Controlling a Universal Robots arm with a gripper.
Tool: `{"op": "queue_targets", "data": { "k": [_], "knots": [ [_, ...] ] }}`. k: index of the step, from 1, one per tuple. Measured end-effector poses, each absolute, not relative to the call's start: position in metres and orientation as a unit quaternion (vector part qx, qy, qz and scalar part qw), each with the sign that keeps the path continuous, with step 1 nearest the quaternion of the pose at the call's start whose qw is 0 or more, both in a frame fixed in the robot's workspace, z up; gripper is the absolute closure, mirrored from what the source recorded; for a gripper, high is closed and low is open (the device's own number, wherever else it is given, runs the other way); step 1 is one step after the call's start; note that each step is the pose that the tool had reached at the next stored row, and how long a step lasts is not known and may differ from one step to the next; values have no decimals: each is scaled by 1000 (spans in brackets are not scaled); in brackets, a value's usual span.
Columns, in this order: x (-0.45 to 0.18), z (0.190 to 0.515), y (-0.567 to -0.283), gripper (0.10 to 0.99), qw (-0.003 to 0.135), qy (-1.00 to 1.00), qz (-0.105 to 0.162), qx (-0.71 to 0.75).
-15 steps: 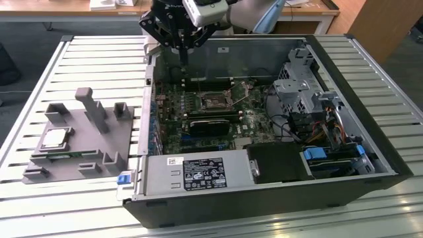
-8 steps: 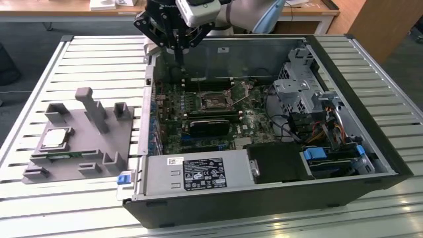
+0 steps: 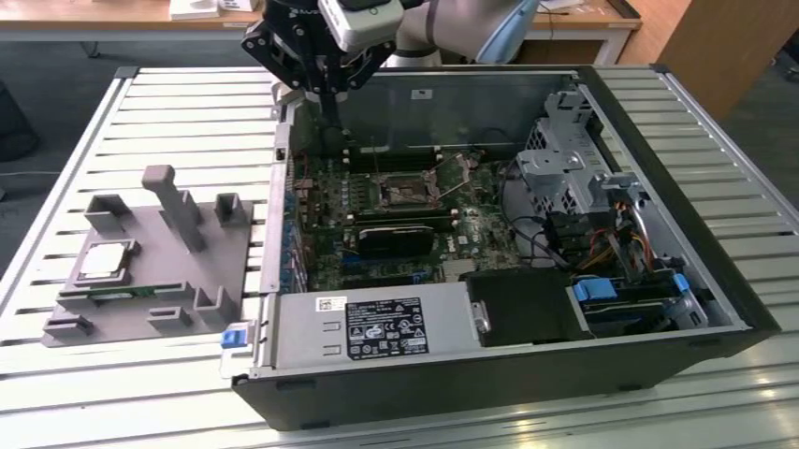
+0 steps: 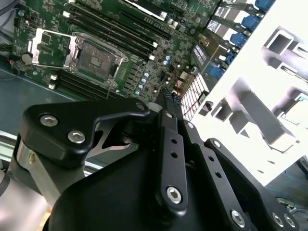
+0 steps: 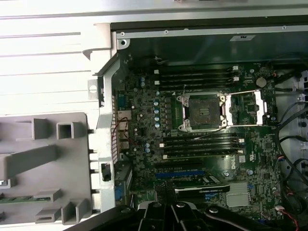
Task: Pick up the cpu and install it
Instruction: 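Reach for the cpu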
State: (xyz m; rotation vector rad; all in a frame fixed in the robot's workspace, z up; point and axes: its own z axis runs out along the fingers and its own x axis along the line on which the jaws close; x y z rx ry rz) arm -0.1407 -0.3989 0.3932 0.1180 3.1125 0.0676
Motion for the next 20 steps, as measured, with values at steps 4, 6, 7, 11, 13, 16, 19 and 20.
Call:
{"op": "queue_targets", "data": {
  "k": [4, 6, 7, 11, 13, 16, 19, 20],
  "knots": [
    [-145, 393, -399, 980, 13, 999, 22, 38],
    [-146, 393, -399, 980, 13, 999, 22, 38],
    [-147, 393, -399, 980, 13, 999, 22, 38],
    [-150, 393, -399, 980, 13, 999, 22, 38],
    [-152, 393, -399, 980, 13, 999, 22, 38],
    [-154, 393, -399, 980, 13, 999, 22, 38],
    [-157, 393, -399, 980, 13, 999, 22, 38],
    [-158, 393, -399, 980, 13, 999, 22, 38]
  ]
}}
